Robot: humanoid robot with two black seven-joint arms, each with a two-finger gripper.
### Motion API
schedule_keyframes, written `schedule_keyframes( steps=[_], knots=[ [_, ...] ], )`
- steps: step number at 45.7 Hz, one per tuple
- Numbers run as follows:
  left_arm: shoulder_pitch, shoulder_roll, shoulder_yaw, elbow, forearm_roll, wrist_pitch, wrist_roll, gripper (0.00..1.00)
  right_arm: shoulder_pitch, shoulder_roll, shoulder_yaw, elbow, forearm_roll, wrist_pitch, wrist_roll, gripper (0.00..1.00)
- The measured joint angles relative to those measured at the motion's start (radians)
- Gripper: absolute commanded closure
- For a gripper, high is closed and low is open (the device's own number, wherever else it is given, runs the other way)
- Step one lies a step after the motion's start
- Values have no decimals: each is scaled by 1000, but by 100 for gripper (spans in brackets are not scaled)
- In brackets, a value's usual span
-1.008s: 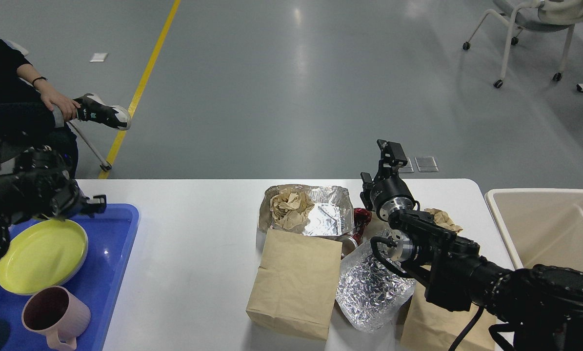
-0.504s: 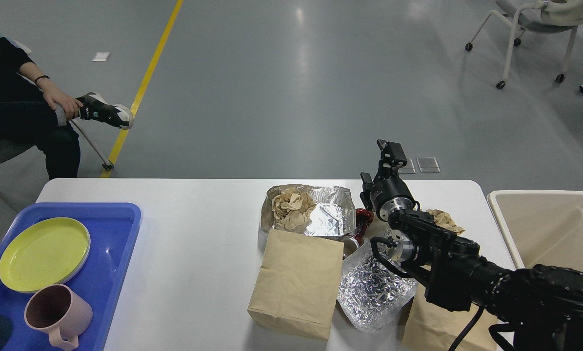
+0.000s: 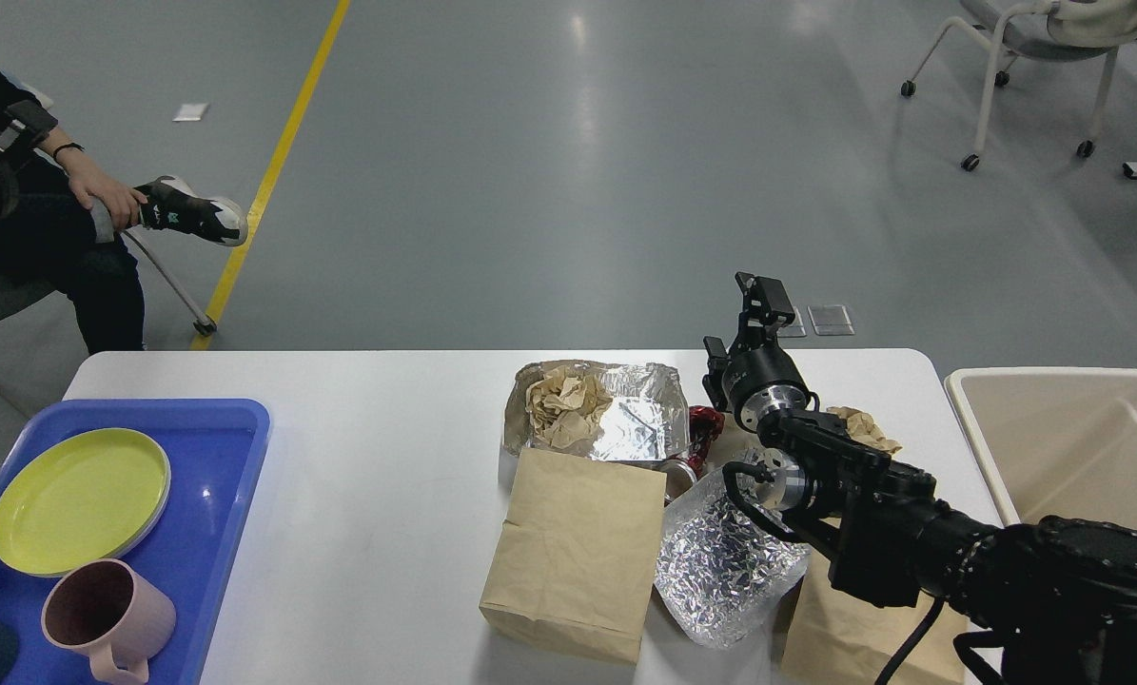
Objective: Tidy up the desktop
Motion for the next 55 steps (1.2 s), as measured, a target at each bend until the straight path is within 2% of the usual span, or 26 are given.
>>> schedule_keyframes(
  steps=[3, 4, 7, 14, 18, 22, 26, 32, 35, 40, 49, 55],
  knots=[
    [19, 2, -112, 0, 0, -60, -3, 3, 0, 0, 0, 0, 0, 0, 0, 0],
    [52, 2, -242, 0, 0, -90, -11, 3, 0, 0, 0, 0, 0, 0, 0, 0],
    [79, 3, -382, 2, -1, -101, -15, 3, 0, 0, 0, 0, 0, 0, 0, 0],
    [198, -8, -919, 3, -3, -108, -19, 3, 0, 0, 0, 0, 0, 0, 0, 0],
    [250, -46, -1116, 0, -3, -108, -21, 3, 0, 0, 0, 0, 0, 0, 0, 0],
    [279, -107, -1239, -2, -3, -108, -34, 3, 0, 0, 0, 0, 0, 0, 0, 0],
    [295, -146, -1303, -2, -12, -109, -79, 3, 0, 0, 0, 0, 0, 0, 0, 0],
    [328, -191, -1328, 7, -109, -108, -190, 3, 0, 0, 0, 0, 0, 0, 0, 0],
    [332, -207, -1334, 12, -178, -97, -218, 3, 0, 0, 0, 0, 0, 0, 0, 0],
    [333, -218, -1339, 14, -241, -34, -227, 3, 0, 0, 0, 0, 0, 0, 0, 0],
    [330, -244, -1334, 14, -258, 150, -227, 3, 0, 0, 0, 0, 0, 0, 0, 0],
    [330, -263, -1332, 14, -260, 242, -227, 3, 0, 0, 0, 0, 0, 0, 0, 0]
  ],
)
